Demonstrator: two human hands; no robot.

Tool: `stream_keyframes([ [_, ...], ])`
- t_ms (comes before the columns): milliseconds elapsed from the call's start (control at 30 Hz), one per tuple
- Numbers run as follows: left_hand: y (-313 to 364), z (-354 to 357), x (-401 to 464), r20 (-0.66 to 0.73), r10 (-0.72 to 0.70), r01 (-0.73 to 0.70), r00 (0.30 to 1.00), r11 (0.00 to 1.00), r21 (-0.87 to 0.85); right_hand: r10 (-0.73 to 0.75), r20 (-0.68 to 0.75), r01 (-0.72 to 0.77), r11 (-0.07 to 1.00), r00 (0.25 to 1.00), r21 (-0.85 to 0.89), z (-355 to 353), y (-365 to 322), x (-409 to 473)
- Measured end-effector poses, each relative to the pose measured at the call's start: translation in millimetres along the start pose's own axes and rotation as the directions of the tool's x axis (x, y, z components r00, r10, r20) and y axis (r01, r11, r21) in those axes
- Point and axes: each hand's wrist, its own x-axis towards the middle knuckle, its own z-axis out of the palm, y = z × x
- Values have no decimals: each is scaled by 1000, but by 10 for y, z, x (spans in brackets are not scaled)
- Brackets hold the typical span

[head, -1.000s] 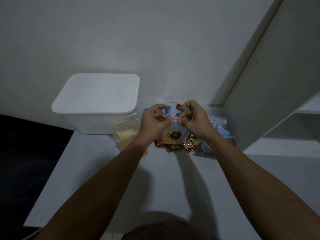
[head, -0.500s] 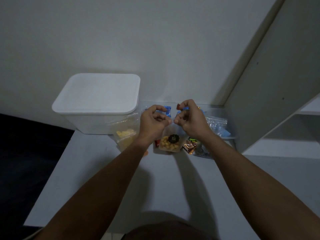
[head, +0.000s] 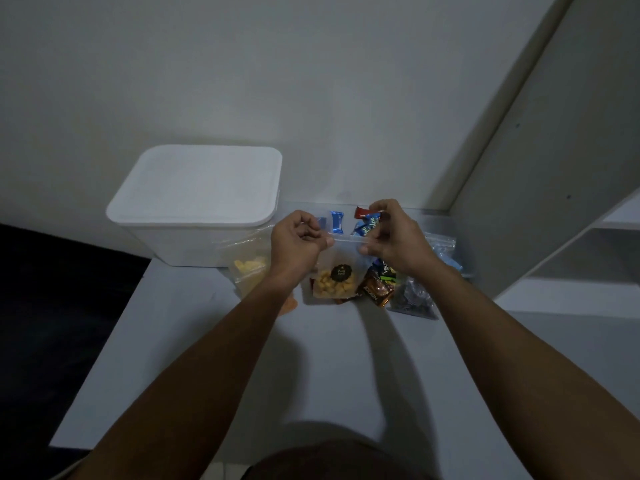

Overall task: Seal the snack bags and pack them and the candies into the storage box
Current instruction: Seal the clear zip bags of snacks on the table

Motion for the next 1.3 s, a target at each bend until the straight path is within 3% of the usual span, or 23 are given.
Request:
stream_keyframes([
  [467,-153,-194,-98,-16,-7,6,1000,999,-34,68,8,-68,994,998,87,44,-12,-7],
  [667,-282,-376,-139,-14,-33,34,999,999,42,31,54,-32,999,998,8,189,-8,50],
  [900,-517,-711,-249,128,-158,136,979,977,162,1,282,15,998,959,-54,477,-107,65],
  [1000,-612,-868,-271,125,-186,151,975,958,245,-24,330,57,994,944,-90,623,-148,77],
  [1300,-745,-1125,-291,56,-120,95,991,939,330,-33,309,48,998,951,-43,981,-254,138],
])
